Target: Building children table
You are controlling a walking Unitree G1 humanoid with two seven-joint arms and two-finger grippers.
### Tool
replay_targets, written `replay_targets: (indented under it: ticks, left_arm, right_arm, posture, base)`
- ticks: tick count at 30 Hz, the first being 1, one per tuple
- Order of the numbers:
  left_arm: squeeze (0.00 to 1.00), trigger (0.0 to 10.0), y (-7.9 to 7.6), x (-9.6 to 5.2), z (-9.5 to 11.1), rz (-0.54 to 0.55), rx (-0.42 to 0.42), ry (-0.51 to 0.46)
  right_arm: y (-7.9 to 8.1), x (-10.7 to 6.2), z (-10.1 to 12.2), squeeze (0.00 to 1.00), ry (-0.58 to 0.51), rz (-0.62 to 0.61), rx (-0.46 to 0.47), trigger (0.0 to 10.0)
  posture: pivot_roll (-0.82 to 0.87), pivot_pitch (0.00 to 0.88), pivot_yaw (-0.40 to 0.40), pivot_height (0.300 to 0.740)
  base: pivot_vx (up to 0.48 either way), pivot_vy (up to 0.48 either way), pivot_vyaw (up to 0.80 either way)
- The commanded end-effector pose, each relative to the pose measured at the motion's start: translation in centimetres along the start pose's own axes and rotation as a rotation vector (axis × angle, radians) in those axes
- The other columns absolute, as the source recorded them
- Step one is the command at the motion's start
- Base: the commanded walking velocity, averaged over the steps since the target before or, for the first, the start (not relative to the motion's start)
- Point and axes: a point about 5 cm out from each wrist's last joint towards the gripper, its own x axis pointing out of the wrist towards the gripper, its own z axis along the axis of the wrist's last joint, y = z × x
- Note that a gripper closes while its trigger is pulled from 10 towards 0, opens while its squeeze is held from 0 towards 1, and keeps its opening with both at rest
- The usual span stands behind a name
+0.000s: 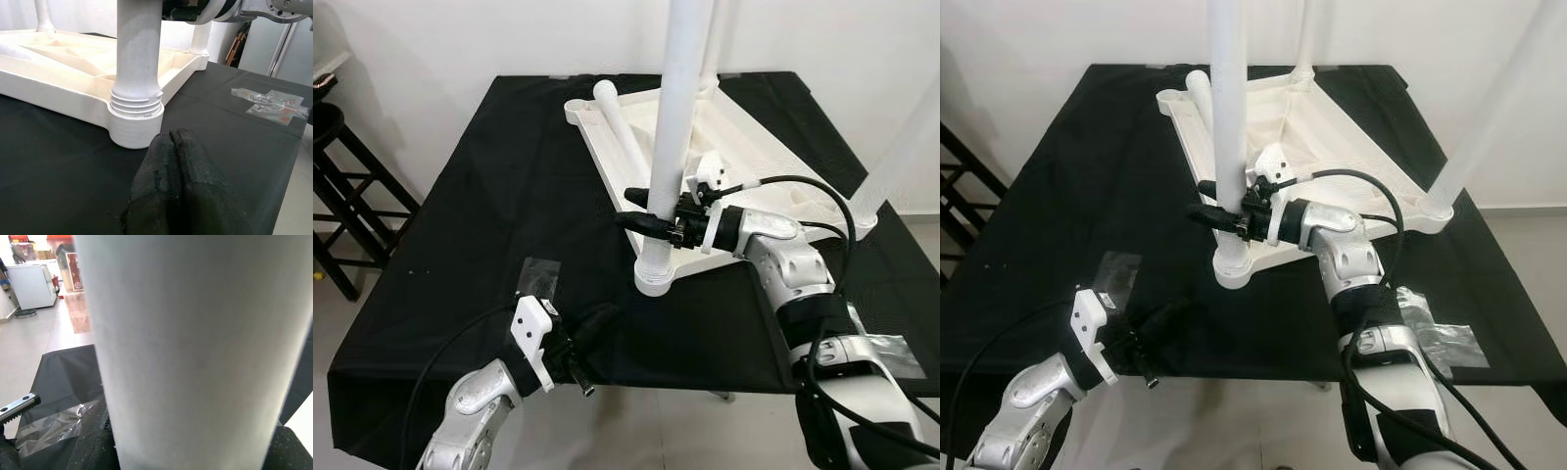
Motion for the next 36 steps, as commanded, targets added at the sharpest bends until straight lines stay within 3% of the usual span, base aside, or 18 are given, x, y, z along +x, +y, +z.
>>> replay_targets:
  ticks: [1, 5, 9, 10, 11, 12, 13, 14, 15, 17, 23, 24, 28, 29, 30, 34, 36]
  left_arm:
    - [0.00, 10.0, -0.2, -0.2, -0.4, 0.003, -0.010, 0.014]
    - [0.00, 10.0, -0.3, -0.3, -0.3, 0.001, -0.014, 0.012]
    - [0.00, 10.0, -0.3, -0.4, -0.3, 0.000, -0.015, 0.013]
    - [0.00, 10.0, -0.3, -0.5, -0.2, -0.002, -0.017, 0.012]
    - [0.00, 10.0, -0.3, -0.5, -0.2, -0.002, -0.017, 0.012]
    - [0.00, 10.0, -0.3, -0.6, -0.1, -0.002, -0.017, 0.012]
    - [0.00, 10.0, -0.3, -0.6, -0.1, -0.002, -0.017, 0.012]
    - [0.00, 10.0, -0.3, -0.8, 0.0, -0.002, -0.018, 0.012]
    - [0.00, 10.0, -0.3, -0.8, 0.1, -0.002, -0.018, 0.012]
    - [0.00, 10.0, -0.2, -1.0, 0.1, -0.002, -0.016, 0.014]
    - [0.00, 10.0, -0.3, -1.0, 0.1, -0.004, -0.019, 0.018]
    - [0.00, 10.0, -0.3, -0.9, 0.1, 0.000, -0.021, 0.015]
    - [0.00, 10.0, -0.3, -0.9, 0.1, 0.006, -0.023, 0.012]
    - [0.00, 10.0, -0.3, -0.9, 0.1, 0.009, -0.023, 0.012]
    - [0.00, 10.0, -0.4, -0.8, 0.1, 0.009, -0.023, 0.012]
    - [0.00, 10.0, -0.4, -0.8, 0.1, 0.008, -0.023, 0.013]
    - [0.00, 10.0, -0.4, -0.7, 0.1, 0.005, -0.024, 0.014]
  right_arm:
    - [0.4, -0.1, -1.1, 0.00, 0.006, 0.020, 0.043, 0.0]
    - [1.2, -1.9, -3.3, 0.00, 0.043, -0.062, 0.067, 0.0]
    - [1.6, -2.2, -3.9, 0.00, 0.053, -0.087, 0.082, 0.0]
    - [2.4, -1.8, -5.5, 0.00, 0.098, -0.231, 0.108, 0.0]
    - [2.4, -1.8, -5.5, 0.00, 0.098, -0.231, 0.108, 0.0]
    - [2.6, -1.5, -6.9, 0.00, 0.156, -0.480, 0.106, 0.0]
    - [2.6, -1.5, -6.9, 0.00, 0.156, -0.480, 0.106, 0.0]
    - [4.1, -1.5, -8.5, 0.00, 0.209, -0.700, 0.149, 0.0]
    - [5.6, -1.4, -9.0, 0.00, 0.212, -0.840, 0.187, 0.0]
    - [7.6, -0.4, -9.0, 0.00, 0.194, -0.874, 0.209, 0.0]
    - [6.7, -0.1, -8.4, 0.00, 0.196, -0.831, 0.188, 0.0]
    - [6.3, -0.2, -8.3, 0.00, 0.214, -0.833, 0.176, 10.0]
    - [5.8, -0.2, -8.0, 0.00, 0.232, -0.851, 0.161, 10.0]
    - [5.2, -0.3, -7.3, 0.72, 0.219, -0.871, 0.145, 10.0]
    - [4.5, -0.2, -6.5, 1.00, 0.198, -0.860, 0.131, 10.0]
    - [4.1, -0.1, -5.9, 1.00, 0.184, -0.850, 0.121, 10.0]
    - [2.5, 0.1, -3.8, 1.00, 0.111, -0.750, 0.078, 10.0]
  posture:
    - [0.04, 0.116, 0.009, 0.740]
    - [0.03, 0.126, 0.016, 0.740]
    - [0.03, 0.126, 0.016, 0.740]
    - [0.02, 0.140, 0.017, 0.740]
    - [0.02, 0.140, 0.017, 0.740]
    - [0.01, 0.147, 0.020, 0.740]
    - [0.01, 0.147, 0.020, 0.740]
    - [0.02, 0.155, 0.022, 0.740]
    - [0.02, 0.155, 0.022, 0.740]
    - [0.03, 0.156, 0.030, 0.740]
    - [0.04, 0.157, 0.018, 0.740]
    - [0.04, 0.158, 0.017, 0.740]
    - [0.05, 0.156, 0.017, 0.740]
    - [0.05, 0.155, 0.015, 0.740]
    - [0.05, 0.153, 0.014, 0.740]
    - [0.05, 0.153, 0.014, 0.740]
    - [0.05, 0.149, 0.012, 0.740]
  base:
    - [0.000, 0.000, 0.00]
    - [0.000, 0.000, 0.00]
    - [0.000, 0.000, 0.00]
    - [0.000, 0.000, 0.00]
    - [0.000, 0.000, 0.00]
    - [0.000, 0.000, 0.00]
    - [0.000, 0.000, 0.00]
    - [0.000, 0.000, 0.00]
    - [0.000, 0.000, 0.00]
    - [0.000, 0.000, 0.00]
    - [0.000, 0.000, 0.00]
    - [0.000, 0.000, 0.00]
    - [0.000, 0.000, 0.00]
    - [0.000, 0.000, 0.00]
    - [0.000, 0.000, 0.00]
    - [0.000, 0.000, 0.00]
    - [0.000, 0.000, 0.00]
